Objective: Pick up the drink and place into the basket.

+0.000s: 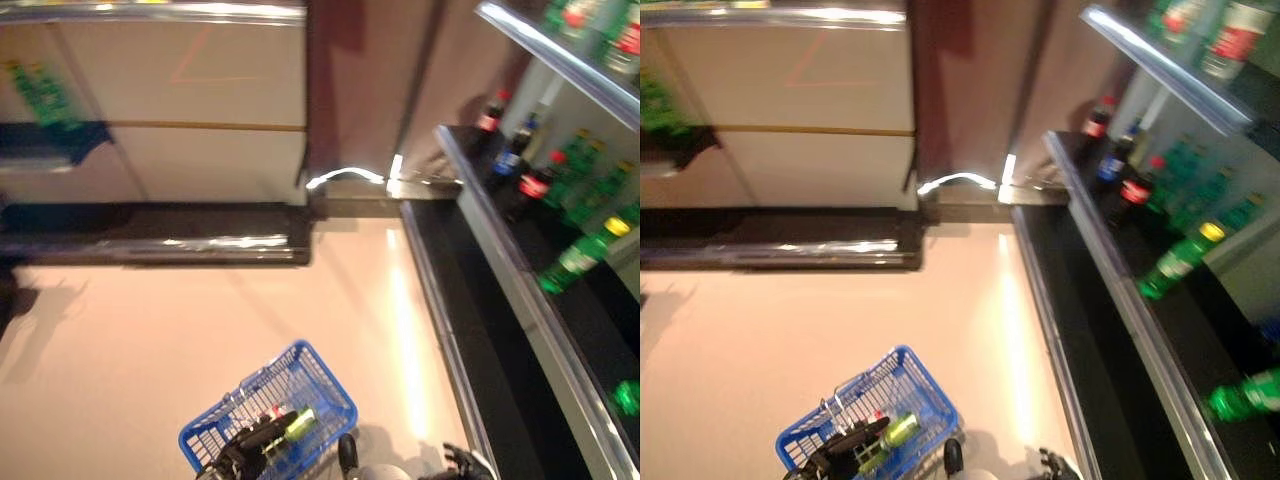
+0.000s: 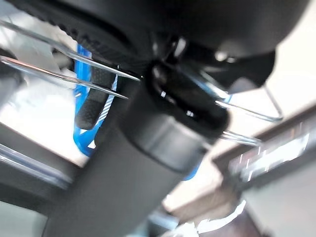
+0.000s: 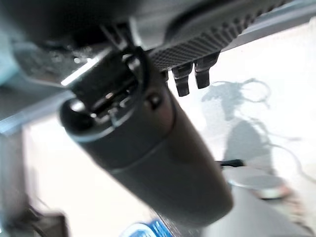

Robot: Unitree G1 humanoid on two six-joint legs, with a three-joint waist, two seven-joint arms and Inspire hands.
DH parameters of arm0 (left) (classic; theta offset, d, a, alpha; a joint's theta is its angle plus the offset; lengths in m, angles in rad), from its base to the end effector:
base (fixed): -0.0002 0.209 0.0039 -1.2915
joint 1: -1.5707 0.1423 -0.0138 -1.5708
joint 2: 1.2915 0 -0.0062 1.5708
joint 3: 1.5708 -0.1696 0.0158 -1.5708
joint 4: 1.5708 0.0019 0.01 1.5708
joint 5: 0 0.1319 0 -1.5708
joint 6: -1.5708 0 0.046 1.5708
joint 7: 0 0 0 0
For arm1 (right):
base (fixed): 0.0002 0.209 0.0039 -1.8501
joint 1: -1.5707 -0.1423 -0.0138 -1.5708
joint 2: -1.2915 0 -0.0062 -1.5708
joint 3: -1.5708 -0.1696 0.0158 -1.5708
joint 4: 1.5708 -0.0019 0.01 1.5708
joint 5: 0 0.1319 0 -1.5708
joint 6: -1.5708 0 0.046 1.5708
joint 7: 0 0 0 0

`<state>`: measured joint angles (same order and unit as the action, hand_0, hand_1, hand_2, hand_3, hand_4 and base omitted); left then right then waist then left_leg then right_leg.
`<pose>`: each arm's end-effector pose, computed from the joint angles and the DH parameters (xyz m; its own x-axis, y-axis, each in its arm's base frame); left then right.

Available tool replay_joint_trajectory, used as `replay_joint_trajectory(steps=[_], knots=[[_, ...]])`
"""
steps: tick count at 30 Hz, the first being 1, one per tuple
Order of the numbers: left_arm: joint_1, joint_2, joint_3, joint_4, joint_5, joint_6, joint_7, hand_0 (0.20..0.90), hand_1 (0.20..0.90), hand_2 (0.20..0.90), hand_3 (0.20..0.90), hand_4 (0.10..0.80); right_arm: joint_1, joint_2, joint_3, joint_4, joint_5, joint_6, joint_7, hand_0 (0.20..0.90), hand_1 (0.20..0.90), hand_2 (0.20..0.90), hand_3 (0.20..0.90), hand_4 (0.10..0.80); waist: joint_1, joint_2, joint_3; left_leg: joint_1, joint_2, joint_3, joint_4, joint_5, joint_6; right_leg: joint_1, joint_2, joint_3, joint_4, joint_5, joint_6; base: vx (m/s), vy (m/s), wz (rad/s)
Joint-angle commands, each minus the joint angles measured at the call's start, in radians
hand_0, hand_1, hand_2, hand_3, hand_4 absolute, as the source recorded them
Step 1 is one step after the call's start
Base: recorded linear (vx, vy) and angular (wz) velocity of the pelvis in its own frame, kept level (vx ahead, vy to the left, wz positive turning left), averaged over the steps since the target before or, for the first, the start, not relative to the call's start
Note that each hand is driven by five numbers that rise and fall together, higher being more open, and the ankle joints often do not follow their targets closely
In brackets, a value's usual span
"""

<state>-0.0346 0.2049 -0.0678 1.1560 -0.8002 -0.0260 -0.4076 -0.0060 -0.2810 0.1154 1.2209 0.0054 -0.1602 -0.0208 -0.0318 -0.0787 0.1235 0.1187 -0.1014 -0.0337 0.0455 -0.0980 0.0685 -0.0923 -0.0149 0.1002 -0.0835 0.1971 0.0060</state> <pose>0.0950 0.2117 -0.0905 0.6499 -0.1558 -0.7439 -0.3681 0.7918 -0.4874 0.0798 -0.2335 -0.0886 0.4925 -0.2078 -0.8452 -0.1001 0.9511 -0.2921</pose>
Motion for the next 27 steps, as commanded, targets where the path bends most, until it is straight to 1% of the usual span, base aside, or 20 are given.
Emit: replay_joint_trajectory(steps=[1,2,3,4,5,6,8,10,11,12,14,15,16,17,18,20,21,23,24,27], knots=[[-0.032,0.039,0.015,-0.053,-0.015,-0.047,-0.113,0.3,0.3,0.3,0.2,0.1,0.021,-0.062,-0.019,0.009,0.046,-0.031,-0.008,0.9,0.9,0.9,0.9,0.8,-0.041,0.038,0.01,-0.024,0.002,0.081,0.005,0.001,-0.038,0.051,-0.045,-0.074,0.11,-0.092,0.121,-0.123,0.112,-1.48],[-0.04,0.044,0.012,-0.048,-0.031,-0.052,-0.105,0.3,0.3,0.3,0.2,0.1,0.028,-0.06,-0.024,0.015,0.043,-0.042,-0.007,0.9,0.9,0.9,0.9,0.8,-0.052,0.036,0.017,-0.015,0.004,0.092,-0.01,0.004,-0.036,0.026,-0.062,-0.08,0.116,-0.066,0.138,-0.162,0.123,-1.17],[-0.041,0.052,0.012,-0.055,-0.05,-0.051,-0.095,0.3,0.3,0.3,0.2,0.1,0.035,-0.062,-0.033,0.02,0.025,-0.052,0.001,0.9,0.9,0.9,0.9,0.8,-0.059,0.029,0.028,0.002,0.002,0.113,-0.025,0.003,-0.039,-0.014,-0.085,-0.11,0.134,-0.007,0.169,-0.153,0.076,-1.1],[-0.037,0.059,0.017,-0.069,-0.064,-0.047,-0.078,0.3,0.3,0.3,0.2,0.1,0.039,-0.061,-0.037,0.02,0.01,-0.051,0.006,0.9,0.9,0.9,0.9,0.8,-0.053,0.026,0.041,0.021,0.005,0.152,-0.039,0.002,-0.048,-0.036,-0.113,-0.182,0.161,0.027,0.187,-0.203,0.073,-1.34],[-0.031,0.068,0.027,-0.087,-0.063,-0.039,-0.068,0.3,0.3,0.3,0.2,0.1,0.042,-0.06,-0.04,0.019,0.008,-0.047,0.005,0.9,0.9,0.9,0.9,0.8,-0.045,0.028,0.052,0.036,0.016,0.192,-0.05,0.005,-0.054,-0.043,-0.148,-0.23,0.199,0.041,0.192,-0.285,0.039,-1.48],[-0.028,0.078,0.035,-0.097,-0.054,-0.032,-0.065,0.3,0.3,0.3,0.2,0.1,0.043,-0.057,-0.045,0.021,0.023,-0.044,0.003,0.9,0.9,0.9,0.9,0.8,-0.04,0.031,0.048,0.031,0.033,0.23,-0.06,0.017,-0.059,-0.035,-0.176,-0.253,0.214,0.034,0.188,-0.249,0.015,-1.02],[-0.026,0.081,0.038,-0.095,-0.045,-0.032,-0.069,0.3,0.3,0.3,0.2,0.1,0.046,-0.054,-0.051,0.027,0.035,-0.048,-0.002,0.9,0.9,0.9,0.9,0.8,-0.035,0.037,0.046,0.032,0.044,0.252,-0.07,0.025,-0.058,-0.02,-0.186,-0.26,0.222,0.021,0.185,-0.198,-0.012,-0.83],[-0.02,0.082,0.04,-0.086,-0.026,-0.038,-0.071,0.3,0.3,0.3,0.2,0.1,0.042,-0.051,-0.061,0.035,0.042,-0.052,-0.004,0.9,0.9,0.9,0.9,0.8,-0.024,0.045,0.034,0.025,0.06,0.289,-0.085,0.036,-0.056,0.009,-0.215,-0.285,0.236,0.003,0.18,-0.227,-0.026,-0.75],[-0.019,0.083,0.045,-0.08,-0.025,-0.043,-0.066,0.3,0.3,0.3,0.2,0.1,0.038,-0.05,-0.06,0.039,0.04,-0.056,-0.002,0.9,0.9,0.9,0.9,0.8,-0.018,0.048,0.025,0.023,0.068,0.315,-0.095,0.039,-0.055,0.029,-0.231,-0.305,0.234,-0.003,0.179,-0.206,-0.041,-0.7],[-0.019,0.086,0.052,-0.071,-0.025,-0.045,-0.063,0.3,0.3,0.3,0.2,0.1,0.032,-0.051,-0.063,0.044,0.035,-0.057,0.001,0.9,0.9,0.9,0.9,0.8,-0.012,0.05,0.015,0.026,0.075,0.349,-0.113,0.045,-0.057,0.05,-0.258,-0.337,0.228,-0.001,0.183,-0.186,-0.05,-0.81],[-0.022,0.093,0.065,-0.056,-0.035,-0.042,-0.061,0.3,0.3,0.3,0.2,0.1,0.021,-0.049,-0.066,0.055,0.016,-0.053,0.0,0.9,0.9,0.9,0.9,0.8,-0.003,0.049,0.001,0.039,0.08,0.403,-0.133,0.041,-0.061,0.084,-0.306,-0.395,0.198,0.017,0.197,-0.137,-0.074,-1.03],[-0.023,0.095,0.071,-0.053,-0.035,-0.04,-0.056,0.3,0.3,0.3,0.2,0.1,0.014,-0.048,-0.065,0.058,0.013,-0.045,-0.001,0.9,0.9,0.9,0.9,0.8,0.001,0.045,-0.005,0.044,0.084,0.427,-0.133,0.037,-0.066,0.095,-0.315,-0.425,0.179,0.024,0.204,-0.026,-0.124,-1.32],[-0.024,0.1,0.078,-0.051,-0.027,-0.028,-0.056,0.3,0.3,0.3,0.2,0.1,0.007,-0.047,-0.063,0.063,0.021,-0.032,-0.005,0.9,0.9,0.9,0.9,0.8,0.006,0.045,-0.014,0.062,0.09,0.444,-0.133,0.015,-0.078,0.117,-0.315,-0.462,0.138,0.021,0.227,0.002,-0.148,-1.48],[-0.019,0.103,0.086,-0.052,-0.023,-0.026,-0.056,0.3,0.3,0.3,0.2,0.1,0.002,-0.045,-0.06,0.057,0.02,-0.017,-0.003,0.9,0.9,0.9,0.9,0.8,0.013,0.042,-0.018,0.071,0.1,0.478,-0.133,0.014,-0.088,0.122,-0.31,-0.515,0.116,0.029,0.231,0.015,-0.188,-1.44],[-0.016,0.105,0.093,-0.055,-0.011,-0.025,-0.061,0.3,0.3,0.3,0.2,0.1,-0.004,-0.044,-0.059,0.056,0.025,-0.007,-0.003,0.9,0.9,0.9,0.9,0.8,0.017,0.038,-0.022,0.078,0.108,0.504,-0.133,0.014,-0.094,0.125,-0.3,-0.55,0.09,0.034,0.233,-0.032,-0.194,-1.31],[-0.014,0.116,0.087,-0.069,-0.003,-0.021,-0.066,0.3,0.3,0.3,0.2,0.1,-0.006,-0.04,-0.055,0.054,0.033,-0.001,0.001,0.9,0.9,0.9,0.9,0.8,0.018,0.03,-0.023,0.088,0.114,0.529,-0.133,0.013,-0.091,0.114,-0.277,-0.566,0.093,0.03,0.229,-0.002,-0.221,-1.01],[-0.013,0.118,0.09,-0.08,-0.001,-0.02,-0.06,0.3,0.3,0.3,0.2,0.1,-0.004,-0.04,-0.054,0.046,0.029,0.008,0.007,0.9,0.9,0.9,0.9,0.8,0.022,0.029,-0.022,0.088,0.125,0.547,-0.133,0.018,-0.094,0.12,-0.265,-0.591,0.085,0.007,0.219,-0.003,-0.228,-0.42],[-0.018,0.12,0.093,-0.091,-0.015,-0.019,-0.044,0.3,0.3,0.3,0.2,0.1,-0.001,-0.037,-0.049,0.044,0.026,0.02,0.006,0.9,0.9,0.9,0.9,0.8,0.017,0.025,-0.023,0.084,0.137,0.562,-0.133,0.025,-0.095,0.129,-0.231,-0.593,0.073,-0.024,0.21,0.005,-0.241,-0.08],[-0.023,0.118,0.097,-0.091,-0.015,-0.019,-0.042,0.3,0.3,0.3,0.2,0.1,0.008,-0.034,-0.048,0.052,0.022,0.016,0.004,0.9,0.9,0.9,0.9,0.8,0.011,0.022,-0.027,0.08,0.139,0.559,-0.133,0.028,-0.092,0.132,-0.209,-0.57,0.07,-0.042,0.203,0.06,-0.267,-0.15],[-0.028,0.112,0.091,-0.098,0.006,-0.013,-0.05,0.3,0.3,0.3,0.2,0.1,0.018,-0.029,-0.052,0.059,0.032,0.01,-0.008,0.9,0.9,0.9,0.9,0.8,-0.004,0.024,-0.032,0.081,0.154,0.552,-0.133,0.039,-0.084,0.137,-0.175,-0.525,0.097,-0.099,0.183,0.098,-0.238,-0.12]])
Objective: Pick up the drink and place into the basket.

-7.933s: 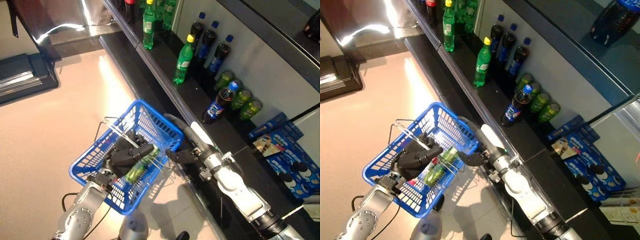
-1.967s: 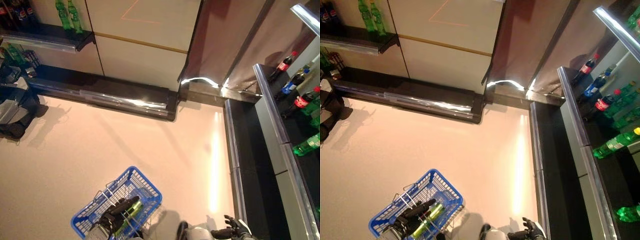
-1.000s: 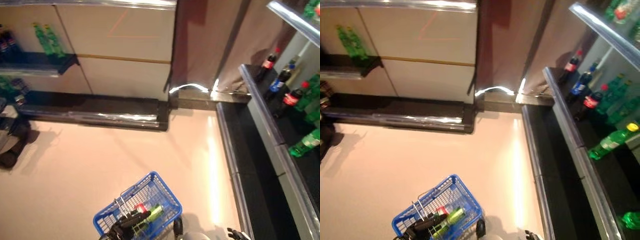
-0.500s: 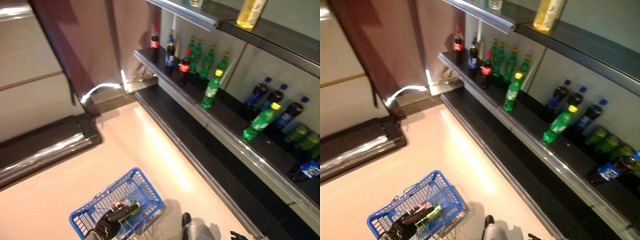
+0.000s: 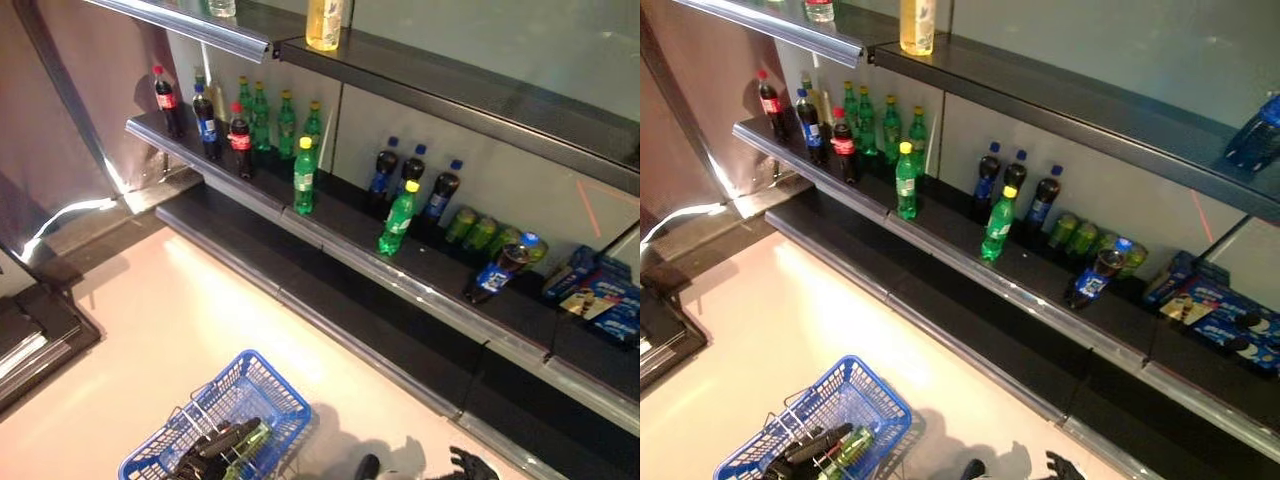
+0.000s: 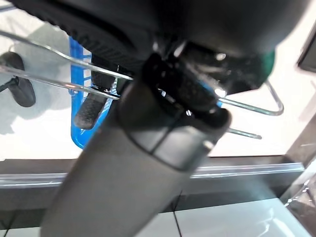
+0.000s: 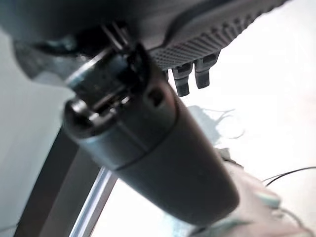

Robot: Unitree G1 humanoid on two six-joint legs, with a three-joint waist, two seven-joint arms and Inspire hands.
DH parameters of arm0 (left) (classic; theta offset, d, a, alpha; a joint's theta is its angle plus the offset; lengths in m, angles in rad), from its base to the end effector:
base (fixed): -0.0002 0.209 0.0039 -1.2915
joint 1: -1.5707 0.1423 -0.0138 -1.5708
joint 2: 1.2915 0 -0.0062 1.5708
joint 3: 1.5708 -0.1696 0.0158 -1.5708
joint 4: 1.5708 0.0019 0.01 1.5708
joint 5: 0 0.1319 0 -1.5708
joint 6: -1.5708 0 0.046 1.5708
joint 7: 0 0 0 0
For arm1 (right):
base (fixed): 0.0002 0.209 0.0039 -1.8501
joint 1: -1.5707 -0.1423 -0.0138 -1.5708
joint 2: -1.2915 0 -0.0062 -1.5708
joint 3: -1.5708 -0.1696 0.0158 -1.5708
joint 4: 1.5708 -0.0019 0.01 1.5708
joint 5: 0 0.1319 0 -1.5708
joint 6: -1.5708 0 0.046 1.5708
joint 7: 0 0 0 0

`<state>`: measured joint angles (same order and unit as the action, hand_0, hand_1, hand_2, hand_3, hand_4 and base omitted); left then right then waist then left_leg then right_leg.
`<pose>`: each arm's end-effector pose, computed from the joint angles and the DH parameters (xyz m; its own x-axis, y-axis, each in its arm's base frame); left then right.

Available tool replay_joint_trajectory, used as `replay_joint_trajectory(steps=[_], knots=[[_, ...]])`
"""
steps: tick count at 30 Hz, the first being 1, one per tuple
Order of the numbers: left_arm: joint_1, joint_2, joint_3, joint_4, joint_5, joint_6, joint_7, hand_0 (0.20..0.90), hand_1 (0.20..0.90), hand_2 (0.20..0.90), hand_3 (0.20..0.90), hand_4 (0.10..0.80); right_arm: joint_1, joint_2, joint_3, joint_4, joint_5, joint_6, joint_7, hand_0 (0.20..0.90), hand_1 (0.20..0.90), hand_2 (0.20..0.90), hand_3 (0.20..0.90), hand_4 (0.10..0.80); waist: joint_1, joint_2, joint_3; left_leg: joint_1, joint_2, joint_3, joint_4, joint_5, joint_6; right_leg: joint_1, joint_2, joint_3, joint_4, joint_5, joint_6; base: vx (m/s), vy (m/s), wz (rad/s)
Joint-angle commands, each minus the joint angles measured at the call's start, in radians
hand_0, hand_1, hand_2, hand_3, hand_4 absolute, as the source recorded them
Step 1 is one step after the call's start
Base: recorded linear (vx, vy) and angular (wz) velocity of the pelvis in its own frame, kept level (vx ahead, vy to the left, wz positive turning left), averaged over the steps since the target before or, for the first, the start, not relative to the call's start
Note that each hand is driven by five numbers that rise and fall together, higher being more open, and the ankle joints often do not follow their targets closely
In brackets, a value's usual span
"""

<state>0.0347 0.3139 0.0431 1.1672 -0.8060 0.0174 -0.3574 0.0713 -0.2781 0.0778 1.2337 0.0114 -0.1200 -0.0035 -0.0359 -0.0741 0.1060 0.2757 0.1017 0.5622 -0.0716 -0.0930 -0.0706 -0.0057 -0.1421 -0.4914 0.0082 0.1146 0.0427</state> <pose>0.0675 0.2557 -0.0849 0.5727 0.0251 -0.8194 -0.5347 0.7691 -0.3502 0.0489 -0.2373 -0.0939 0.3753 -0.2260 -0.8989 -0.0653 0.9610 -0.2689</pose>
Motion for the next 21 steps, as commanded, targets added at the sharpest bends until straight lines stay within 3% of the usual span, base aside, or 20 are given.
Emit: replay_joint_trajectory(steps=[1,4,6,7,8,9,11,14,16,18,21], knots=[[-0.098,0.0,-0.022,-0.105,0.011,-0.063,-0.101,0.3,0.3,0.3,0.2,0.1,-0.059,-0.031,-0.019,0.049,0.024,-0.034,-0.025,0.9,0.9,0.9,0.9,0.8,-0.006,0.022,-0.017,-0.073,-0.041,-0.04,-0.016,0.039,0.055,0.054,-0.036,0.076,0.019,-0.04,0.136,0.104,-0.216,-0.13],[-0.097,-0.007,-0.018,-0.097,-0.016,-0.078,-0.098,0.3,0.3,0.3,0.2,0.1,-0.058,-0.033,-0.024,0.052,-0.003,-0.051,-0.011,0.9,0.9,0.9,0.9,0.8,-0.016,0.025,-0.018,-0.061,-0.024,-0.032,-0.002,0.047,0.054,0.06,-0.02,0.094,0.054,-0.088,0.107,0.126,-0.233,-0.03],[-0.101,-0.014,-0.012,-0.1,-0.033,-0.083,-0.093,0.3,0.3,0.3,0.2,0.1,-0.064,-0.036,-0.011,0.041,-0.019,-0.054,-0.001,0.9,0.9,0.9,0.9,0.8,-0.022,0.02,-0.011,-0.096,0.02,-0.029,0.143,0.025,0.038,0.058,-0.003,0.105,0.098,-0.133,0.066,0.138,-0.349,0.07],[-0.102,-0.022,-0.014,-0.112,-0.047,-0.082,-0.086,0.3,0.3,0.3,0.2,0.1,-0.066,-0.038,0.002,0.019,-0.017,-0.044,-0.002,0.9,0.9,0.9,0.9,0.8,-0.012,0.017,0.005,-0.161,0.081,-0.059,0.318,0.105,-0.008,0.071,0.014,0.114,0.11,-0.161,0.031,0.123,-0.389,0.14],[-0.102,-0.028,-0.017,-0.122,-0.059,-0.083,-0.081,0.3,0.3,0.3,0.2,0.1,-0.066,-0.042,0.009,0.005,-0.017,-0.04,-0.003,0.9,0.9,0.9,0.9,0.8,-0.005,0.017,0.016,-0.21,0.11,-0.087,0.412,0.148,-0.035,0.079,0.022,0.115,0.112,-0.172,0.013,0.108,-0.347,0.13],[-0.101,-0.037,-0.015,-0.137,-0.064,-0.077,-0.076,0.3,0.3,0.3,0.2,0.1,-0.067,-0.051,0.018,-0.011,-0.024,-0.032,-0.001,0.9,0.9,0.9,0.9,0.8,0.004,0.026,0.029,-0.277,0.156,-0.126,0.494,0.219,-0.079,0.091,0.036,0.122,0.118,-0.19,-0.008,0.071,-0.188,0.05],[-0.102,-0.048,-0.024,-0.154,-0.075,-0.069,-0.067,0.3,0.3,0.3,0.2,0.1,-0.076,-0.062,0.028,-0.011,-0.024,-0.035,0.0,0.9,0.9,0.9,0.9,0.8,0.008,0.033,0.044,-0.308,0.187,-0.133,0.473,0.23,-0.086,0.103,0.029,0.13,0.124,-0.198,-0.011,0.103,0.0,0.11],[-0.11,-0.066,-0.037,-0.155,-0.085,-0.065,-0.064,0.3,0.3,0.3,0.2,0.1,-0.094,-0.077,0.021,0.013,-0.04,-0.059,0.01,0.9,0.9,0.9,0.9,0.8,0.007,0.042,0.045,-0.252,0.176,-0.119,0.243,0.215,-0.06,0.111,-0.004,0.133,0.113,-0.182,0.018,0.207,0.207,-0.14],[-0.109,-0.075,-0.043,-0.159,-0.089,-0.061,-0.06,0.3,0.3,0.3,0.2,0.1,-0.09,-0.088,0.025,0.015,-0.03,-0.055,0.008,0.9,0.9,0.9,0.9,0.8,0.009,0.059,0.035,-0.23,0.191,-0.133,0.027,0.308,-0.093,0.128,-0.018,0.135,0.103,-0.184,0.039,0.311,0.325,0.02],[-0.104,-0.08,-0.044,-0.17,-0.094,-0.052,-0.064,0.3,0.3,0.3,0.2,0.1,-0.082,-0.102,0.022,0.014,-0.031,-0.052,0.003,0.9,0.9,0.9,0.9,0.8,0.011,0.073,0.03,-0.262,0.234,-0.129,-0.011,0.356,-0.12,0.138,-0.031,0.133,0.105,-0.194,0.043,0.322,0.323,0.04],[-0.088,-0.092,-0.036,-0.168,-0.1,-0.055,-0.073,0.3,0.3,0.3,0.2,0.1,-0.078,-0.106,0.018,0.021,-0.043,-0.041,-0.014,0.9,0.9,0.9,0.9,0.8,0.018,0.077,0.02,-0.264,0.231,-0.14,-0.01,0.321,-0.114,0.161,-0.071,0.122,0.139,-0.233,0.065,0.369,0.347,0.02]])
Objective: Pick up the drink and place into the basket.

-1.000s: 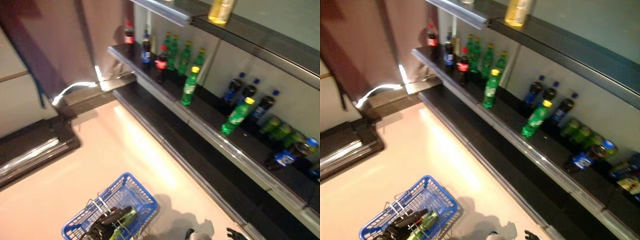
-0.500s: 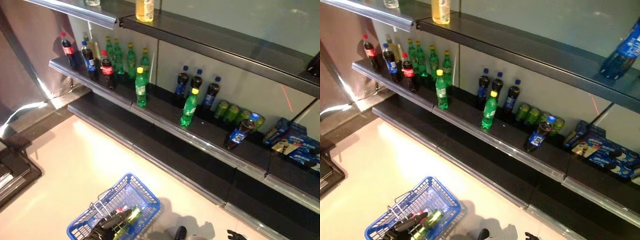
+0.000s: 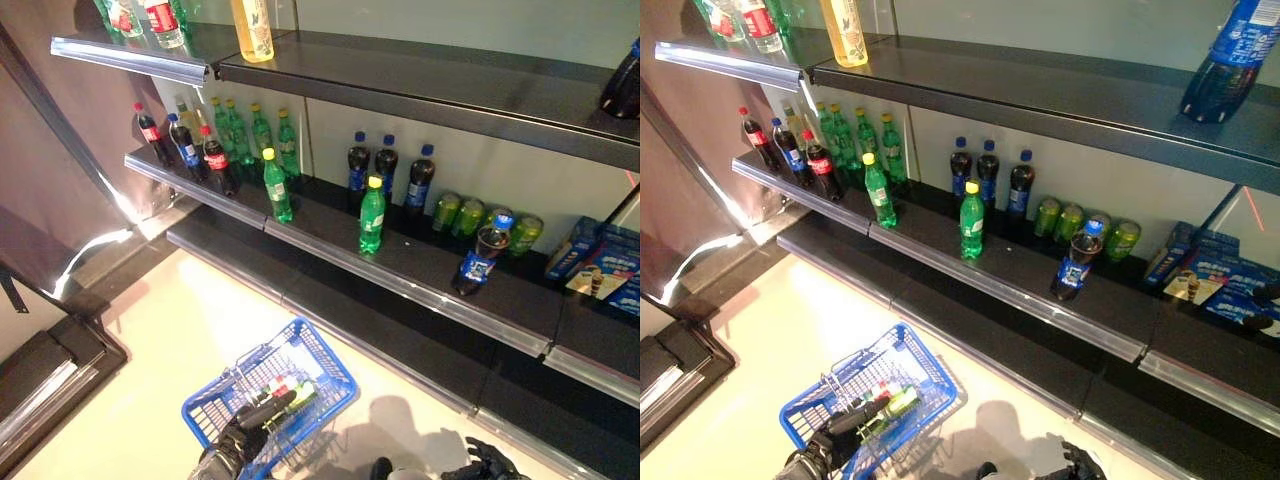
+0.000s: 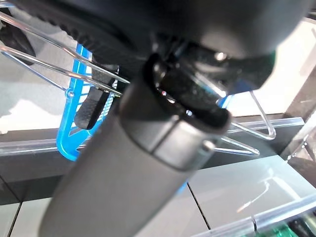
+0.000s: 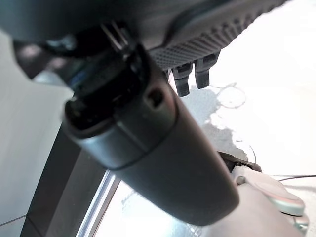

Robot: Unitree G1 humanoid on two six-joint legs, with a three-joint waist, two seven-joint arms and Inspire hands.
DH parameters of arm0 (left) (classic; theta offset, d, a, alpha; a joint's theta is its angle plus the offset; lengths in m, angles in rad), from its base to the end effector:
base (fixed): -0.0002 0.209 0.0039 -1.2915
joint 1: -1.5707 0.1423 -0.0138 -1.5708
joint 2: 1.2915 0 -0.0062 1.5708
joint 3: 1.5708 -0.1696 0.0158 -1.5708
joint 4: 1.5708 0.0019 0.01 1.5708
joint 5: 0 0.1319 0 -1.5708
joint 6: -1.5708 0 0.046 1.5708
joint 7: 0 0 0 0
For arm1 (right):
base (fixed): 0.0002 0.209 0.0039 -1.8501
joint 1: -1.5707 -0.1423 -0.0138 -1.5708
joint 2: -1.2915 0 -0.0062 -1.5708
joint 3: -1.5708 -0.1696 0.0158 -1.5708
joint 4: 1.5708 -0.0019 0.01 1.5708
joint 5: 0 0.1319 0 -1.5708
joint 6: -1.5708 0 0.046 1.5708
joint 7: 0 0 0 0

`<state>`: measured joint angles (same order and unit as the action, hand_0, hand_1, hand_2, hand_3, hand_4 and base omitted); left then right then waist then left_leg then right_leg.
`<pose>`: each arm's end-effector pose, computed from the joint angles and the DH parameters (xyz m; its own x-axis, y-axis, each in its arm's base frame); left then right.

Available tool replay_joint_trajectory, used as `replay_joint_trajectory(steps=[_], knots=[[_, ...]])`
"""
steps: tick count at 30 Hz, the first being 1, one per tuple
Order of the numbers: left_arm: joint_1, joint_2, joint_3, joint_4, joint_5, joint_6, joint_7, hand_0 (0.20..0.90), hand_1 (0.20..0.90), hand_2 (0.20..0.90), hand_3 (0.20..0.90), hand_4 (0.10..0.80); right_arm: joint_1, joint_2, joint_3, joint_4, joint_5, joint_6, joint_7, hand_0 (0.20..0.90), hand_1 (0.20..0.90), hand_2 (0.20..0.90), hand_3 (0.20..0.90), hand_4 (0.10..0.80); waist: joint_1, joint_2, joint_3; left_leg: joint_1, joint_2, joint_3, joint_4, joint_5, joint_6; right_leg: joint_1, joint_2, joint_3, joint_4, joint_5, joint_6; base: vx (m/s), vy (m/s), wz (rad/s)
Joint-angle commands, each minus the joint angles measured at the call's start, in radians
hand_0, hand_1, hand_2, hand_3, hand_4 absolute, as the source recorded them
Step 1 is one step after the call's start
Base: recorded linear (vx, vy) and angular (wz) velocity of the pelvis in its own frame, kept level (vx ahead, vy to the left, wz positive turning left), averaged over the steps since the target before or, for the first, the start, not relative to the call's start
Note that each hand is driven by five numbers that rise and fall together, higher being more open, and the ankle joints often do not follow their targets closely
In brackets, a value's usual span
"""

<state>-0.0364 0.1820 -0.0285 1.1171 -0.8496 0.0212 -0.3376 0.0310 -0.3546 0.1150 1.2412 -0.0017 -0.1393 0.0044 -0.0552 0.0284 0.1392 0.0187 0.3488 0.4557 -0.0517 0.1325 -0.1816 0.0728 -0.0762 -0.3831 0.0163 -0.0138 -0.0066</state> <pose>0.1007 0.2050 -0.0896 0.6438 -0.1190 -0.7559 -0.4534 0.7364 -0.5021 0.0626 -0.2588 -0.0845 0.4204 -0.2604 -0.8691 -0.1207 0.9334 -0.3381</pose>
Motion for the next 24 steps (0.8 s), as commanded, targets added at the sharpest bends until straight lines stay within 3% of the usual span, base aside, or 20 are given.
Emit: replay_joint_trajectory(steps=[1,5,8,9,14,15,17,21,24], knots=[[-0.008,0.04,0.042,-0.122,-0.063,-0.055,-0.09,0.3,0.3,0.3,0.2,0.1,-0.033,-0.026,-0.029,0.017,-0.036,-0.017,-0.029,0.9,0.9,0.9,0.9,0.8,0.047,-0.028,-0.019,0.007,-0.036,-0.06,-0.028,0.069,0.007,0.093,-0.161,0.017,0.142,-0.107,0.134,0.437,0.44,-0.06],[-0.013,0.054,0.047,-0.124,-0.059,-0.037,-0.087,0.3,0.3,0.3,0.2,0.1,0.008,-0.01,-0.055,-0.008,-0.024,-0.012,-0.044,0.9,0.9,0.9,0.9,0.8,0.074,-0.045,-0.017,-0.031,-0.068,-0.104,0.029,0.049,0.022,0.116,-0.202,0.008,0.142,-0.07,0.173,0.315,0.371,-0.26],[-0.049,0.078,0.034,-0.124,-0.055,-0.031,-0.086,0.3,0.3,0.3,0.2,0.1,0.025,0.009,-0.056,-0.027,0.005,-0.023,-0.053,0.9,0.9,0.9,0.9,0.8,0.082,-0.086,0.004,-0.044,-0.127,-0.113,0.057,0.002,0.068,0.078,-0.269,0.041,0.199,0.041,0.2,0.188,0.255,-0.07],[-0.049,0.078,0.033,-0.124,-0.055,-0.031,-0.086,0.3,0.3,0.3,0.2,0.1,0.025,0.009,-0.056,-0.027,0.005,-0.023,-0.053,0.9,0.9,0.9,0.9,0.8,0.083,-0.087,0.004,-0.043,-0.128,-0.112,0.056,0.002,0.068,0.078,-0.27,0.042,0.2,0.041,0.2,0.136,0.237,0.05],[-0.057,0.102,0.016,-0.136,-0.047,-0.038,-0.063,0.3,0.3,0.3,0.2,0.1,0.053,0.025,-0.088,-0.021,0.064,-0.053,-0.032,0.9,0.9,0.9,0.9,0.8,0.081,-0.093,-0.004,0.024,-0.221,-0.111,-0.033,-0.046,0.14,-0.027,-0.334,0.068,0.348,0.209,0.234,0.13,0.21,0.02],[-0.056,0.103,0.016,-0.137,-0.046,-0.038,-0.059,0.3,0.3,0.3,0.2,0.1,0.052,0.025,-0.089,-0.02,0.067,-0.052,-0.029,0.9,0.9,0.9,0.9,0.8,0.082,-0.092,-0.005,0.027,-0.224,-0.112,-0.035,-0.049,0.142,-0.034,-0.335,0.069,0.352,0.214,0.235,0.079,0.086,0.01],[-0.053,0.108,0.02,-0.126,-0.04,-0.043,-0.033,0.3,0.3,0.3,0.2,0.1,0.037,0.029,-0.085,-0.009,0.086,-0.057,-0.007,0.9,0.9,0.9,0.9,0.8,0.079,-0.089,-0.008,0.035,-0.228,-0.113,-0.036,-0.063,0.145,-0.074,-0.318,0.075,0.341,0.235,0.234,0.043,-0.007,0.1],[-0.064,0.125,0.028,-0.064,-0.005,-0.045,-0.033,0.3,0.3,0.3,0.2,0.1,0.003,0.051,-0.055,0.01,0.125,-0.053,0.015,0.9,0.9,0.9,0.9,0.8,0.059,-0.094,-0.011,0.041,-0.237,-0.103,-0.036,-0.07,0.133,-0.093,-0.186,0.053,0.154,0.176,0.208,0.046,-0.119,0.05],[-0.06,0.129,0.045,0.001,0.027,-0.054,-0.049,0.3,0.3,0.3,0.2,0.1,-0.004,0.057,-0.051,0.023,0.135,-0.059,0.032,0.9,0.9,0.9,0.9,0.8,0.049,-0.098,-0.018,0.05,-0.243,-0.083,-0.036,-0.076,0.119,-0.094,-0.128,0.028,0.003,0.172,0.191,0.063,-0.192,0.06]])
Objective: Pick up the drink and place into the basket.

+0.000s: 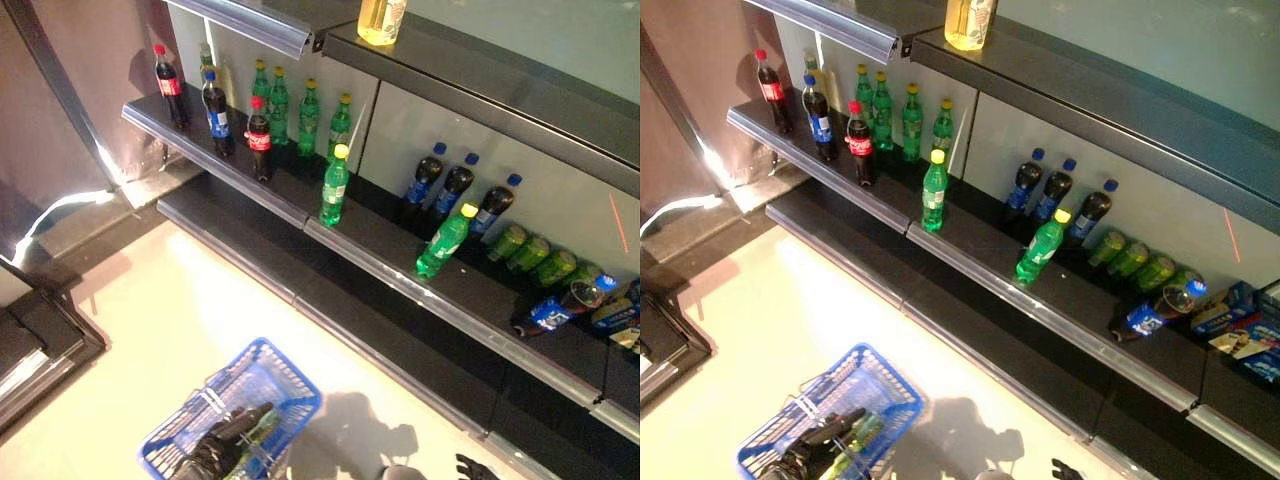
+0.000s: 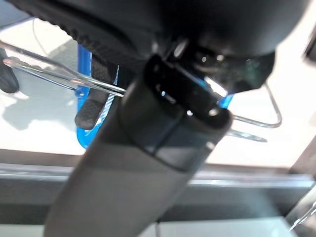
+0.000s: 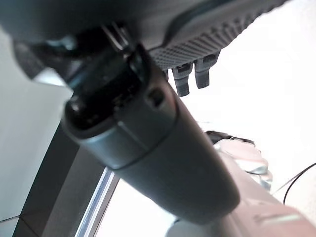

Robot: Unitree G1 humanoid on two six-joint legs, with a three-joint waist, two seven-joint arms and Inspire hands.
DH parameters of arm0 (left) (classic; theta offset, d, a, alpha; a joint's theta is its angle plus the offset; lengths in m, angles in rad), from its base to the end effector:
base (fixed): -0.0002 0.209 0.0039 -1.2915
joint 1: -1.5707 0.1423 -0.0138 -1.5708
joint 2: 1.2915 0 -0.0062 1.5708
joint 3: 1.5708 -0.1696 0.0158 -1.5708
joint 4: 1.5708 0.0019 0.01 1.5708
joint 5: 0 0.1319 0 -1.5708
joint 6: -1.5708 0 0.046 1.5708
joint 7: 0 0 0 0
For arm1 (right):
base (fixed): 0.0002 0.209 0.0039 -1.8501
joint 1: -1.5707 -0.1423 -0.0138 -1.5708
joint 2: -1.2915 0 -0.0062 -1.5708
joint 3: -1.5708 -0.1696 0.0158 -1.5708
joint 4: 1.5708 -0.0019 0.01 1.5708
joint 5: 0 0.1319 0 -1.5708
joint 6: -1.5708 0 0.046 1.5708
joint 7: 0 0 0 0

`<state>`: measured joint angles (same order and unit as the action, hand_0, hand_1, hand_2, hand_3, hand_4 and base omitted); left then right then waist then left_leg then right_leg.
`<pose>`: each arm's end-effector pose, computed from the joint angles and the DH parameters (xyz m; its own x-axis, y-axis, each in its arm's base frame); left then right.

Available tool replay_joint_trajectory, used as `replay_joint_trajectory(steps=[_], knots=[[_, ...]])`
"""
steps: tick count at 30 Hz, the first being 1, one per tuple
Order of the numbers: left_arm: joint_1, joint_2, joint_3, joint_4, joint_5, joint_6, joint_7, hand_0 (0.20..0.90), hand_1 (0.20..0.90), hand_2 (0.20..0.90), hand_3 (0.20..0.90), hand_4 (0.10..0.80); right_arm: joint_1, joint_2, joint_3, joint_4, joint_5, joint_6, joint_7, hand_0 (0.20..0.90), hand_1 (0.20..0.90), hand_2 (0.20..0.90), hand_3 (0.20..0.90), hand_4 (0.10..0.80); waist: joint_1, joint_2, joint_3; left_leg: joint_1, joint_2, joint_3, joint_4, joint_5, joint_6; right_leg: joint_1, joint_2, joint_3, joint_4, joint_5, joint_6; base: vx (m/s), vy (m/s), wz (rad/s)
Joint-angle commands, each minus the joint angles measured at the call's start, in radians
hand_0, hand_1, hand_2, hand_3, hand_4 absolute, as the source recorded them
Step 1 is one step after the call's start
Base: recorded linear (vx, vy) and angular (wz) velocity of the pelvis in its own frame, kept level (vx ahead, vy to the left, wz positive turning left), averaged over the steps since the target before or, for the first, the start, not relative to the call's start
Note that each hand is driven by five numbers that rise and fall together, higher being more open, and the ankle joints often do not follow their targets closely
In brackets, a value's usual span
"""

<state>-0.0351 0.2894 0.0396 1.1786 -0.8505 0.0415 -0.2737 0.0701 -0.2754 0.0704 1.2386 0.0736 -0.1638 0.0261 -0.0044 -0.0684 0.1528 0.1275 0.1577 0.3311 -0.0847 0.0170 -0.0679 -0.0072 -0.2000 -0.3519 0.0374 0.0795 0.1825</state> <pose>0.0895 0.2455 -0.0838 0.5674 0.0496 -0.8220 -0.5778 0.7351 -0.3545 0.0503 -0.2371 -0.0933 0.4122 -0.2017 -0.8885 -0.0098 0.9742 -0.2257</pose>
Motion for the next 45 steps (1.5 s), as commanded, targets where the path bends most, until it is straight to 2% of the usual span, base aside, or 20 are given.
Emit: replay_joint_trajectory(steps=[1,5,7,12,18,24,26,28,30,32,33,34,36,37,38,39,40,41,44,45], knots=[[-0.06,0.026,-0.019,-0.033,0.042,-0.083,-0.122,0.3,0.3,0.3,0.2,0.1,-0.046,-0.022,-0.006,0.033,0.059,-0.039,0.022,0.9,0.9,0.9,0.9,0.8,-0.005,-0.001,-0.034,-0.057,-0.054,0.043,-0.003,0.037,0.006,-0.013,0.003,0.006,-0.036,0.073,-0.001,0.064,-0.207,0.33],[-0.043,0.019,0.026,0.037,0.062,-0.089,-0.127,0.3,0.3,0.3,0.2,0.1,-0.059,-0.023,-0.009,0.051,0.052,-0.01,0.025,0.9,0.9,0.9,0.9,0.8,-0.011,0.017,-0.053,-0.039,-0.05,0.053,-0.003,0.049,0.005,0.039,0.035,0.022,-0.033,0.021,-0.027,0.105,-0.145,0.31],[-0.025,0.018,0.043,0.067,0.062,-0.098,-0.168,0.3,0.3,0.3,0.2,0.1,-0.065,-0.035,-0.018,0.068,0.033,-0.015,0.036,0.9,0.9,0.9,0.9,0.8,-0.016,0.022,-0.07,-0.015,-0.045,0.064,-0.003,0.046,-0.002,0.086,0.048,0.009,-0.074,0.007,-0.044,0.153,-0.096,0.14],[-0.017,-0.001,0.048,0.059,0.055,-0.104,-0.171,0.3,0.3,0.3,0.2,0.1,-0.088,-0.053,-0.027,0.084,0.007,0.012,0.034,0.9,0.9,0.9,0.9,0.8,-0.009,0.035,-0.093,-0.001,-0.046,0.06,-0.003,0.039,-0.009,0.126,0.066,-0.01,-0.099,-0.014,-0.061,0.106,-0.041,0.03],[-0.02,-0.006,0.046,0.051,0.043,-0.095,-0.183,0.3,0.3,0.3,0.2,0.1,-0.079,-0.058,-0.034,0.092,-0.009,0.016,0.026,0.9,0.9,0.9,0.9,0.8,-0.014,0.044,-0.098,0.009,-0.055,0.04,-0.003,0.026,-0.003,0.133,0.071,-0.011,-0.08,-0.039,-0.068,0.067,0.002,0.0],[-0.014,-0.005,0.049,0.052,0.038,-0.095,-0.196,0.3,0.3,0.3,0.2,0.1,-0.068,-0.061,-0.038,0.096,-0.027,0.011,0.033,0.9,0.9,0.9,0.9,0.8,-0.016,0.042,-0.099,0.022,-0.066,0.022,-0.003,0.014,0.005,0.138,0.077,0.012,-0.069,-0.054,-0.072,0.058,0.016,0.0],[-0.007,-0.006,0.05,0.048,0.04,-0.087,-0.224,0.3,0.3,0.3,0.2,0.1,-0.073,-0.073,-0.035,0.081,-0.026,0.018,0.038,0.9,0.9,0.9,0.9,0.8,-0.007,0.035,-0.087,0.017,-0.076,-0.018,0.038,-0.002,0.011,0.132,0.075,0.036,-0.042,-0.065,-0.078,0.039,0.096,-0.04],[-0.006,-0.012,0.044,0.044,0.055,-0.073,-0.228,0.3,0.3,0.3,0.2,0.1,-0.081,-0.079,-0.036,0.062,0.011,0.03,0.023,0.9,0.9,0.9,0.9,0.8,-0.001,0.028,-0.082,0.002,-0.085,-0.041,0.054,-0.014,0.017,0.126,0.069,0.047,-0.035,-0.063,-0.074,0.045,0.166,-0.11],[-0.006,-0.018,0.039,0.051,0.076,-0.07,-0.235,0.3,0.3,0.3,0.2,0.1,-0.085,-0.077,-0.038,0.055,0.026,0.035,0.016,0.9,0.9,0.9,0.9,0.8,-0.002,0.025,-0.078,0.005,-0.083,-0.026,0.052,-0.018,0.019,0.118,0.065,0.04,-0.02,-0.065,-0.069,0.037,0.142,-0.18],[-0.019,-0.007,0.036,0.062,0.077,-0.078,-0.233,0.3,0.3,0.3,0.2,0.1,-0.082,-0.068,-0.034,0.049,0.002,0.015,0.032,0.9,0.9,0.9,0.9,0.8,-0.007,0.009,-0.064,0.001,-0.091,-0.027,0.071,-0.038,0.034,0.071,0.045,0.071,0.033,-0.044,-0.044,-0.069,-0.017,-0.32],[-0.054,0.017,0.033,0.057,0.052,-0.066,-0.198,0.3,0.3,0.3,0.2,0.1,-0.079,-0.054,-0.022,0.048,0.017,-0.001,0.044,0.9,0.9,0.9,0.9,0.8,-0.011,-0.005,-0.043,-0.009,-0.084,-0.023,0.089,-0.05,0.038,0.024,0.011,0.086,0.062,-0.006,-0.012,-0.19,-0.204,-0.49],[-0.067,0.024,0.038,0.051,0.052,-0.059,-0.188,0.3,0.3,0.3,0.2,0.1,-0.078,-0.05,-0.021,0.048,0.025,-0.005,0.045,0.9,0.9,0.9,0.9,0.8,-0.01,-0.011,-0.038,-0.018,-0.076,-0.019,0.097,-0.049,0.037,0.014,-0.016,0.089,0.061,0.022,-0.004,-0.236,-0.264,-0.56],[-0.087,0.036,0.038,0.05,0.066,-0.053,-0.188,0.3,0.3,0.3,0.2,0.1,-0.083,-0.046,-0.018,0.053,0.05,-0.012,0.042,0.9,0.9,0.9,0.9,0.8,-0.005,-0.013,-0.029,-0.04,-0.057,-0.01,0.117,-0.048,0.038,0.004,-0.044,0.1,0.068,0.037,0.003,-0.24,-0.287,-0.27],[-0.106,0.035,0.018,0.063,0.076,-0.069,-0.195,0.3,0.3,0.3,0.2,0.1,-0.096,-0.044,-0.032,0.065,0.082,-0.018,0.036,0.9,0.9,0.9,0.9,0.8,-0.006,-0.011,-0.026,-0.061,-0.038,-0.014,0.125,-0.041,0.037,0.013,-0.066,0.12,0.031,0.054,0.007,-0.22,-0.365,0.05],[-0.101,0.031,0.009,0.063,0.066,-0.081,-0.191,0.3,0.3,0.3,0.2,0.1,-0.102,-0.045,-0.04,0.066,0.089,-0.017,0.038,0.9,0.9,0.9,0.9,0.8,-0.004,-0.008,-0.026,-0.064,-0.029,-0.01,0.126,-0.039,0.033,0.012,-0.069,0.114,0.028,0.057,0.01,-0.186,-0.406,0.11],[-0.093,0.029,0.012,0.063,0.051,-0.094,-0.179,0.3,0.3,0.3,0.2,0.1,-0.112,-0.047,-0.05,0.062,0.082,-0.012,0.043,0.9,0.9,0.9,0.9,0.8,-0.005,-0.007,-0.026,-0.056,-0.019,0.001,0.126,-0.043,0.024,0.001,-0.089,0.105,0.01,0.081,0.016,-0.035,-0.294,-0.09],[-0.087,0.03,0.015,0.055,0.045,-0.1,-0.162,0.3,0.3,0.3,0.2,0.1,-0.12,-0.044,-0.047,0.058,0.08,-0.001,0.044,0.9,0.9,0.9,0.9,0.8,0.0,0.001,-0.024,-0.047,0.002,0.005,0.134,-0.055,0.007,0.014,-0.085,0.092,0.006,0.052,0.031,-0.019,-0.3,-0.24],[-0.082,0.032,0.022,0.043,0.045,-0.097,-0.153,0.3,0.3,0.3,0.2,0.1,-0.12,-0.044,-0.044,0.053,0.064,0.006,0.046,0.9,0.9,0.9,0.9,0.8,0.005,0.002,-0.025,-0.054,0.02,0.018,0.151,-0.051,-0.004,0.024,-0.084,0.07,-0.008,0.045,0.031,0.01,-0.241,-0.32],[-0.069,0.033,0.033,0.015,0.018,-0.073,-0.137,0.3,0.3,0.3,0.2,0.1,-0.116,-0.052,-0.029,0.042,0.074,0.01,0.047,0.9,0.9,0.9,0.9,0.8,0.013,0.017,-0.025,-0.06,0.064,0.022,0.173,-0.032,-0.028,0.035,-0.079,0.051,0.017,0.012,0.02,-0.054,-0.202,-0.18],[-0.061,0.031,0.038,0.01,0.032,-0.064,-0.16,0.3,0.3,0.3,0.2,0.1,-0.115,-0.055,-0.029,0.035,0.097,0.008,0.044,0.9,0.9,0.9,0.9,0.8,0.01,0.021,-0.021,-0.059,0.073,0.025,0.159,-0.006,-0.029,0.033,-0.079,0.052,0.023,0.011,0.007,-0.046,-0.107,-0.04]])
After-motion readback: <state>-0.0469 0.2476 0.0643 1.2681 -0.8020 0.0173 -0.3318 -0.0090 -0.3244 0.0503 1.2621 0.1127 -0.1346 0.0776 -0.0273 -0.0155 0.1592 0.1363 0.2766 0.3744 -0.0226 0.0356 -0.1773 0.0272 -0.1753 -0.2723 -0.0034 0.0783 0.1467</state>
